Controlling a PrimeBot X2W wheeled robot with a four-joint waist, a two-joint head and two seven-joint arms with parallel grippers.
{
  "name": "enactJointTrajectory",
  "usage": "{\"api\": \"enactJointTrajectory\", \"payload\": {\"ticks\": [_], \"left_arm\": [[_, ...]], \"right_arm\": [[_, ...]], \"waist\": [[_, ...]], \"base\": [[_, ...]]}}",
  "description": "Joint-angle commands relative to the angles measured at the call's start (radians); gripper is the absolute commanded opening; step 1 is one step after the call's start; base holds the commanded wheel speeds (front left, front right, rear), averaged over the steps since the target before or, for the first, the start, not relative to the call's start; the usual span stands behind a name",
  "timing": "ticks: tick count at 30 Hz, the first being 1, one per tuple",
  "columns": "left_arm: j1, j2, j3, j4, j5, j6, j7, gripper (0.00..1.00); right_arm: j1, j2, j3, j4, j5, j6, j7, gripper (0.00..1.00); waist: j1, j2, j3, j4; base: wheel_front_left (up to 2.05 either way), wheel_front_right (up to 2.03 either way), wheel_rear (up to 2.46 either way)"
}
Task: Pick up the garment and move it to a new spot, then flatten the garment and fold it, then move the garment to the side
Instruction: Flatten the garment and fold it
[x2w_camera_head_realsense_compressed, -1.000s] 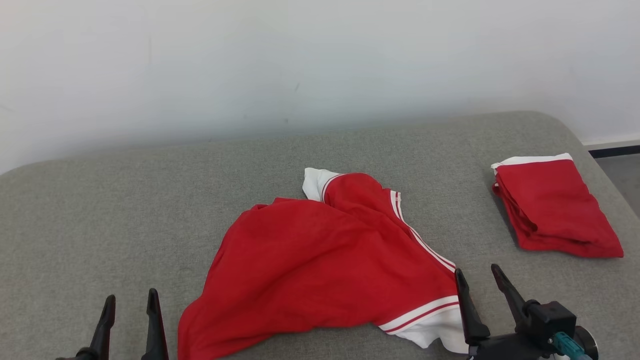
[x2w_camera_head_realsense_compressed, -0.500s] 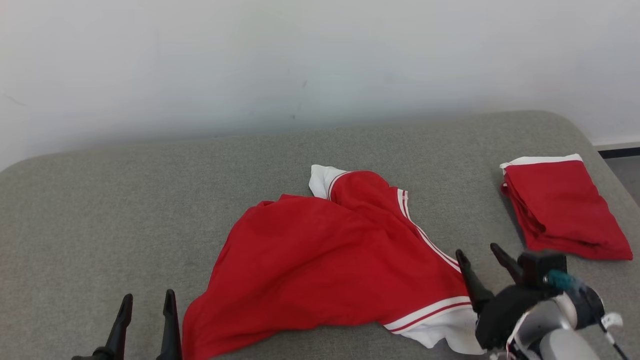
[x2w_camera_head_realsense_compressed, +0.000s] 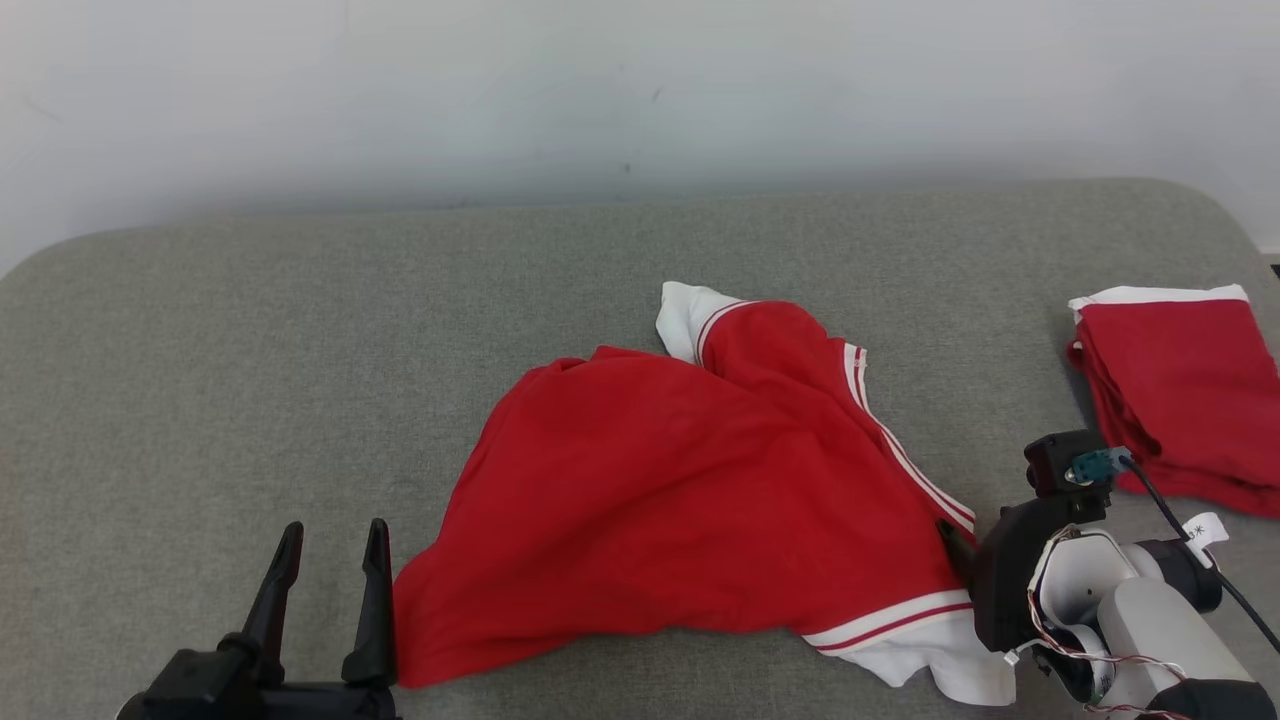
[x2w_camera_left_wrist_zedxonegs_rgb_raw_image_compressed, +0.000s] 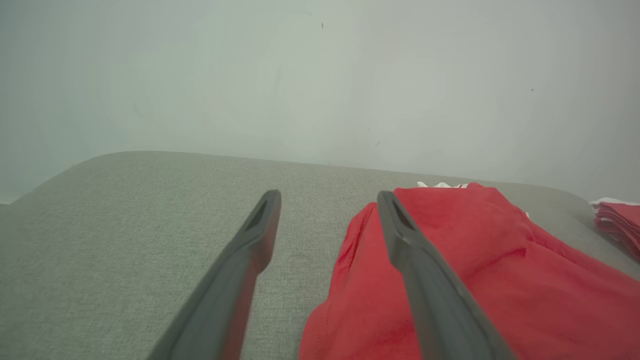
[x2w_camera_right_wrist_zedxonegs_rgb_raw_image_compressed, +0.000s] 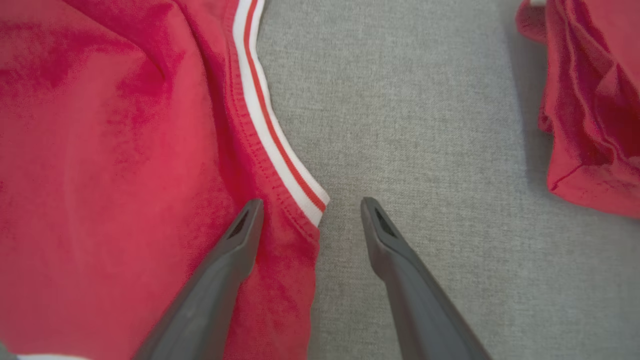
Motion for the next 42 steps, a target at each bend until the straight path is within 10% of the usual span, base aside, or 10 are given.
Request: {"api": "enactJointTrajectory", "payload": {"ticks": [1, 6, 7, 8, 20, 29, 42], "left_arm": [[-0.012, 0.000, 0.001, 0.003, -0.005, 0.001, 0.000, 1.00], [-0.032, 0.000, -0.004, 0.007, 0.000, -0.006, 0.000, 1.00], [-0.032, 0.000, -0.001, 0.008, 0.002, -0.006, 0.000, 1.00], [-0.033, 0.000, 0.001, 0.008, 0.004, -0.008, 0.000, 1.00], [-0.007, 0.000, 0.033, 0.009, 0.007, -0.005, 0.000, 1.00], [0.017, 0.000, 0.047, -0.001, -0.007, 0.004, 0.000, 1.00], [-0.047, 0.000, 0.006, -0.012, 0.006, -0.015, 0.000, 1.00]], "right_arm": [[-0.008, -0.006, 0.007, 0.013, 0.006, -0.003, 0.002, 1.00], [-0.026, -0.007, 0.037, 0.079, 0.020, -0.003, -0.020, 1.00], [-0.030, -0.005, 0.043, 0.089, 0.024, -0.003, -0.024, 0.80], [-0.037, -0.006, 0.053, 0.092, 0.027, -0.003, -0.033, 0.00], [-0.085, -0.032, 0.043, -0.105, 0.036, -0.003, -0.158, 0.00], [0.056, 0.004, -0.007, -0.427, 0.019, -0.003, -0.021, 0.00], [-0.179, 0.040, -0.071, -0.095, -0.010, -0.003, -0.109, 0.00]], "waist": [[-0.0001, -0.0001, 0.028, 0.024], [-0.0001, -0.0001, 0.049, 0.039], [-0.0001, -0.0001, 0.050, 0.040], [-0.0001, -0.0001, 0.052, 0.041], [-0.0001, -0.0001, 0.019, 0.026], [-0.0001, -0.0001, -0.008, -0.016], [-0.0001, -0.0001, 0.071, 0.044]], "base": [[0.00, 0.00, 0.00], [0.00, 0.00, 0.00], [0.00, 0.00, 0.00], [0.00, 0.00, 0.00], [0.00, 0.00, 0.00], [0.00, 0.00, 0.00], [0.00, 0.00, 0.00]]}}
